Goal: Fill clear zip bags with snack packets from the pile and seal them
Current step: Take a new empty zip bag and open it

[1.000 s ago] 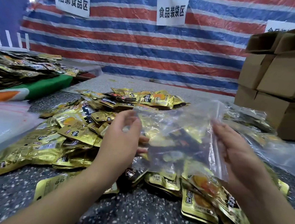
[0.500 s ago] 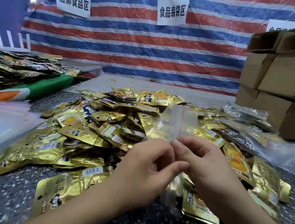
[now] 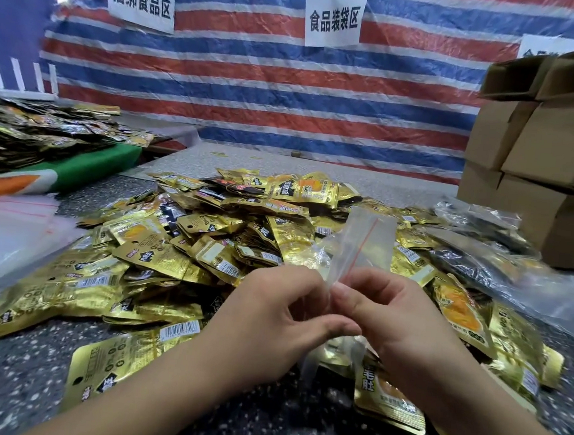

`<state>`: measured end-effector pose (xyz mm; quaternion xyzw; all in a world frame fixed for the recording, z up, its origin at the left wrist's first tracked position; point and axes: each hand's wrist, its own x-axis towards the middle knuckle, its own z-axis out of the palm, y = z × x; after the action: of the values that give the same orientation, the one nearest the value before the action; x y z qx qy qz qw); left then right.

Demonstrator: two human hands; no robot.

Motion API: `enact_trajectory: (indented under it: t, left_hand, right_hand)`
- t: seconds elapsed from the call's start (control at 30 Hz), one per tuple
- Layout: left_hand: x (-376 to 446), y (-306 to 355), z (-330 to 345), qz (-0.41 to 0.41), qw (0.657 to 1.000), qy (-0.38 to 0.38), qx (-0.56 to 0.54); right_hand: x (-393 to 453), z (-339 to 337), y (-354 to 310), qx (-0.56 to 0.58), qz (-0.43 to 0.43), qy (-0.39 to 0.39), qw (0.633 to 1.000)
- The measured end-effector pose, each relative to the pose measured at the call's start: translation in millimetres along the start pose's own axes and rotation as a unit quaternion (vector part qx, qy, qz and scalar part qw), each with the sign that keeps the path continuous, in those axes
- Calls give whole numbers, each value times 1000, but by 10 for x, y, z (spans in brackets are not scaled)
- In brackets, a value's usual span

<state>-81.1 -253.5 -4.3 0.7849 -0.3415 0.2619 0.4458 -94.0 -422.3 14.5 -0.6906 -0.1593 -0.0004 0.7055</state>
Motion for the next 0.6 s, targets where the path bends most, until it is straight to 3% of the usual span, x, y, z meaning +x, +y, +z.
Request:
enact_trajectory:
  t: [0.1, 0.3, 0.6]
  left_hand:
    - [0, 0, -1, -4, 1000, -3, 1]
    - [-23, 84, -21, -5, 997, -58, -56]
    - [-32, 82, -48, -21, 993, -114, -27]
  right_hand:
    - [1, -15, 16, -12, 9, -19, 1000]
    - [-7, -124, 4, 118, 87, -120, 982]
    - [3, -162, -2, 117, 122, -102, 980]
